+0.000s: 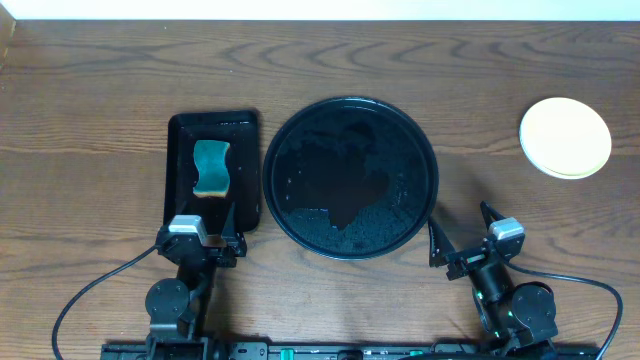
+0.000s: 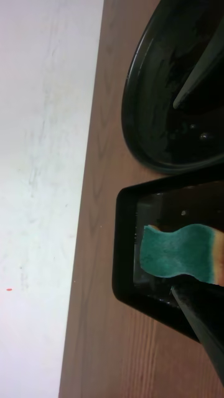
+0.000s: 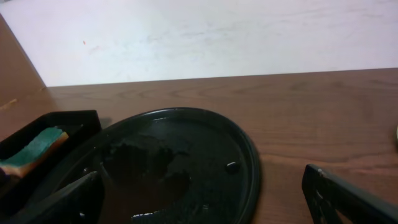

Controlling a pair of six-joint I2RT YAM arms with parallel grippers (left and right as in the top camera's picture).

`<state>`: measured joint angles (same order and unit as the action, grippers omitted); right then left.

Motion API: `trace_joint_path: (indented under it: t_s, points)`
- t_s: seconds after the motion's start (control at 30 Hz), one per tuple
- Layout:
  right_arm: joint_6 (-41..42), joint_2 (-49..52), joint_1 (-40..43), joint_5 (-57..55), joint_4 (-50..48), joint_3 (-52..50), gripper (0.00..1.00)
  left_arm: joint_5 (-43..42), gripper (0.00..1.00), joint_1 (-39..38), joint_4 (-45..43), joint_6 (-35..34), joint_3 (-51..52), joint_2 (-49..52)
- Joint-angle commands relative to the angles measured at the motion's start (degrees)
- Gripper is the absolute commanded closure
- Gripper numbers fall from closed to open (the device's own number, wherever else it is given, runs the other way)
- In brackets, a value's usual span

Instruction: Clean dirty plates on tray and stack at the side

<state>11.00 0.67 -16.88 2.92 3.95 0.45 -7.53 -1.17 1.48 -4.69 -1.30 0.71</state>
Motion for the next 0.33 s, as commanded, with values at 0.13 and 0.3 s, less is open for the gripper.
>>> trace_joint_path:
  t_s: [0.13,0.3]
  points:
    - [-0.81,-0.39,0.72,-0.07,0.13,-0.13,0.01,-0.81,0.14,0.24,1.70,-0.48,1.07,-0.11]
    - [-0.81,-0.39,0.72,-0.07,0.13,-0.13,0.01,-0.81,0.14,0.24,1.70,-0.48,1.07,-0.11]
